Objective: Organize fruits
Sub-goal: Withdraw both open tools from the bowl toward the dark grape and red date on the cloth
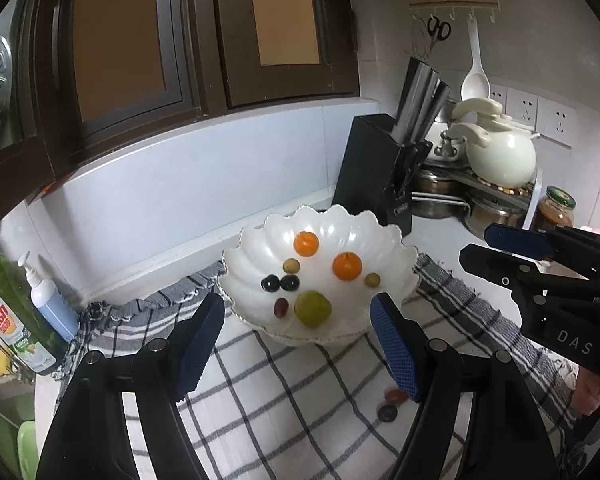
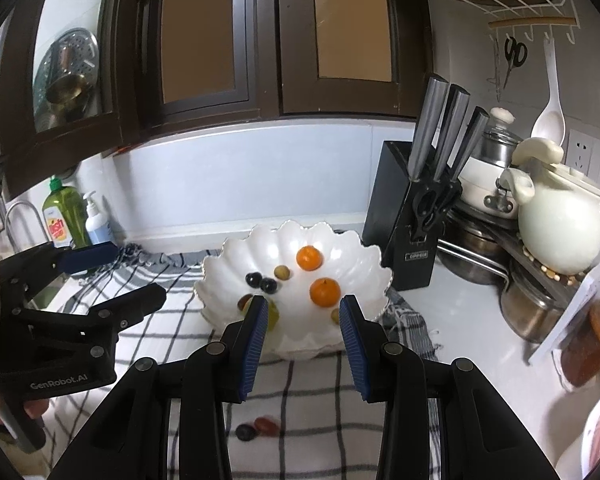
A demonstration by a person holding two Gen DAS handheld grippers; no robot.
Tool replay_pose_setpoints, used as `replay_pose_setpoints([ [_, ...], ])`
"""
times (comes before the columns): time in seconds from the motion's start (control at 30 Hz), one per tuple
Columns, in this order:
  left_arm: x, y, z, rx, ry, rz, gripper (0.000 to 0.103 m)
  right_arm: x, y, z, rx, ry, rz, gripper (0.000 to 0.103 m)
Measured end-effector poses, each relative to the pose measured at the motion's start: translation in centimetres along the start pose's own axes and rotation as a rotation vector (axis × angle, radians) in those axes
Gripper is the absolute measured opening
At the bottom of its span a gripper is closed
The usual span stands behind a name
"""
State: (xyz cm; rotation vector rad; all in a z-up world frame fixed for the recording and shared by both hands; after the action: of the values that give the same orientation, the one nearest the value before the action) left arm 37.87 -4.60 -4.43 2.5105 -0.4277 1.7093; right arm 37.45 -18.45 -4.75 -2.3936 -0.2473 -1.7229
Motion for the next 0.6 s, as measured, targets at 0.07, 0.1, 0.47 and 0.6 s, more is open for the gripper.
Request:
replay_pose_setpoints([
  [0.07, -0.5, 0.1, -0.3, -0.004, -0.009, -0.003, 0.075, -0.4, -0.2, -0.3, 0.006, -0.005, -0.005, 0.039],
  [0.1, -0.7, 0.1, -0.4, -0.004, -0.013, -0.005, 0.075, -0.6, -0.3, -0.5, 0.008, -0.008, -0.006, 0.039],
  [0.47, -3.1, 1.2, -1.5, -0.026, -0.035, 0.014, 0.075, -2.8, -1.3, -1.5, 0.042, -0.027, -0.038, 0.039],
  [0.6, -3.8, 1.6, -1.7, -0.038, -0.037, 0.010, 0.075, -3.7, -1.4, -1.7, 0.060, -0.041, -0.030, 0.039],
])
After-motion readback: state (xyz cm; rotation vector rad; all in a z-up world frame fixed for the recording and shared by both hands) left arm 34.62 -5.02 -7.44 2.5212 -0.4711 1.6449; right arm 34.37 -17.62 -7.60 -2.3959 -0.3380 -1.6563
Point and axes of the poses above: each gripper's, at about its wrist camera, not at the fingertips, and z roughly the way its jaws point, y to its right, x to its top, the point moved 9 cm from there along z, roughly the way its jaws point, and after that the axes turned 11 degrees about y, right-handed, at the moved point
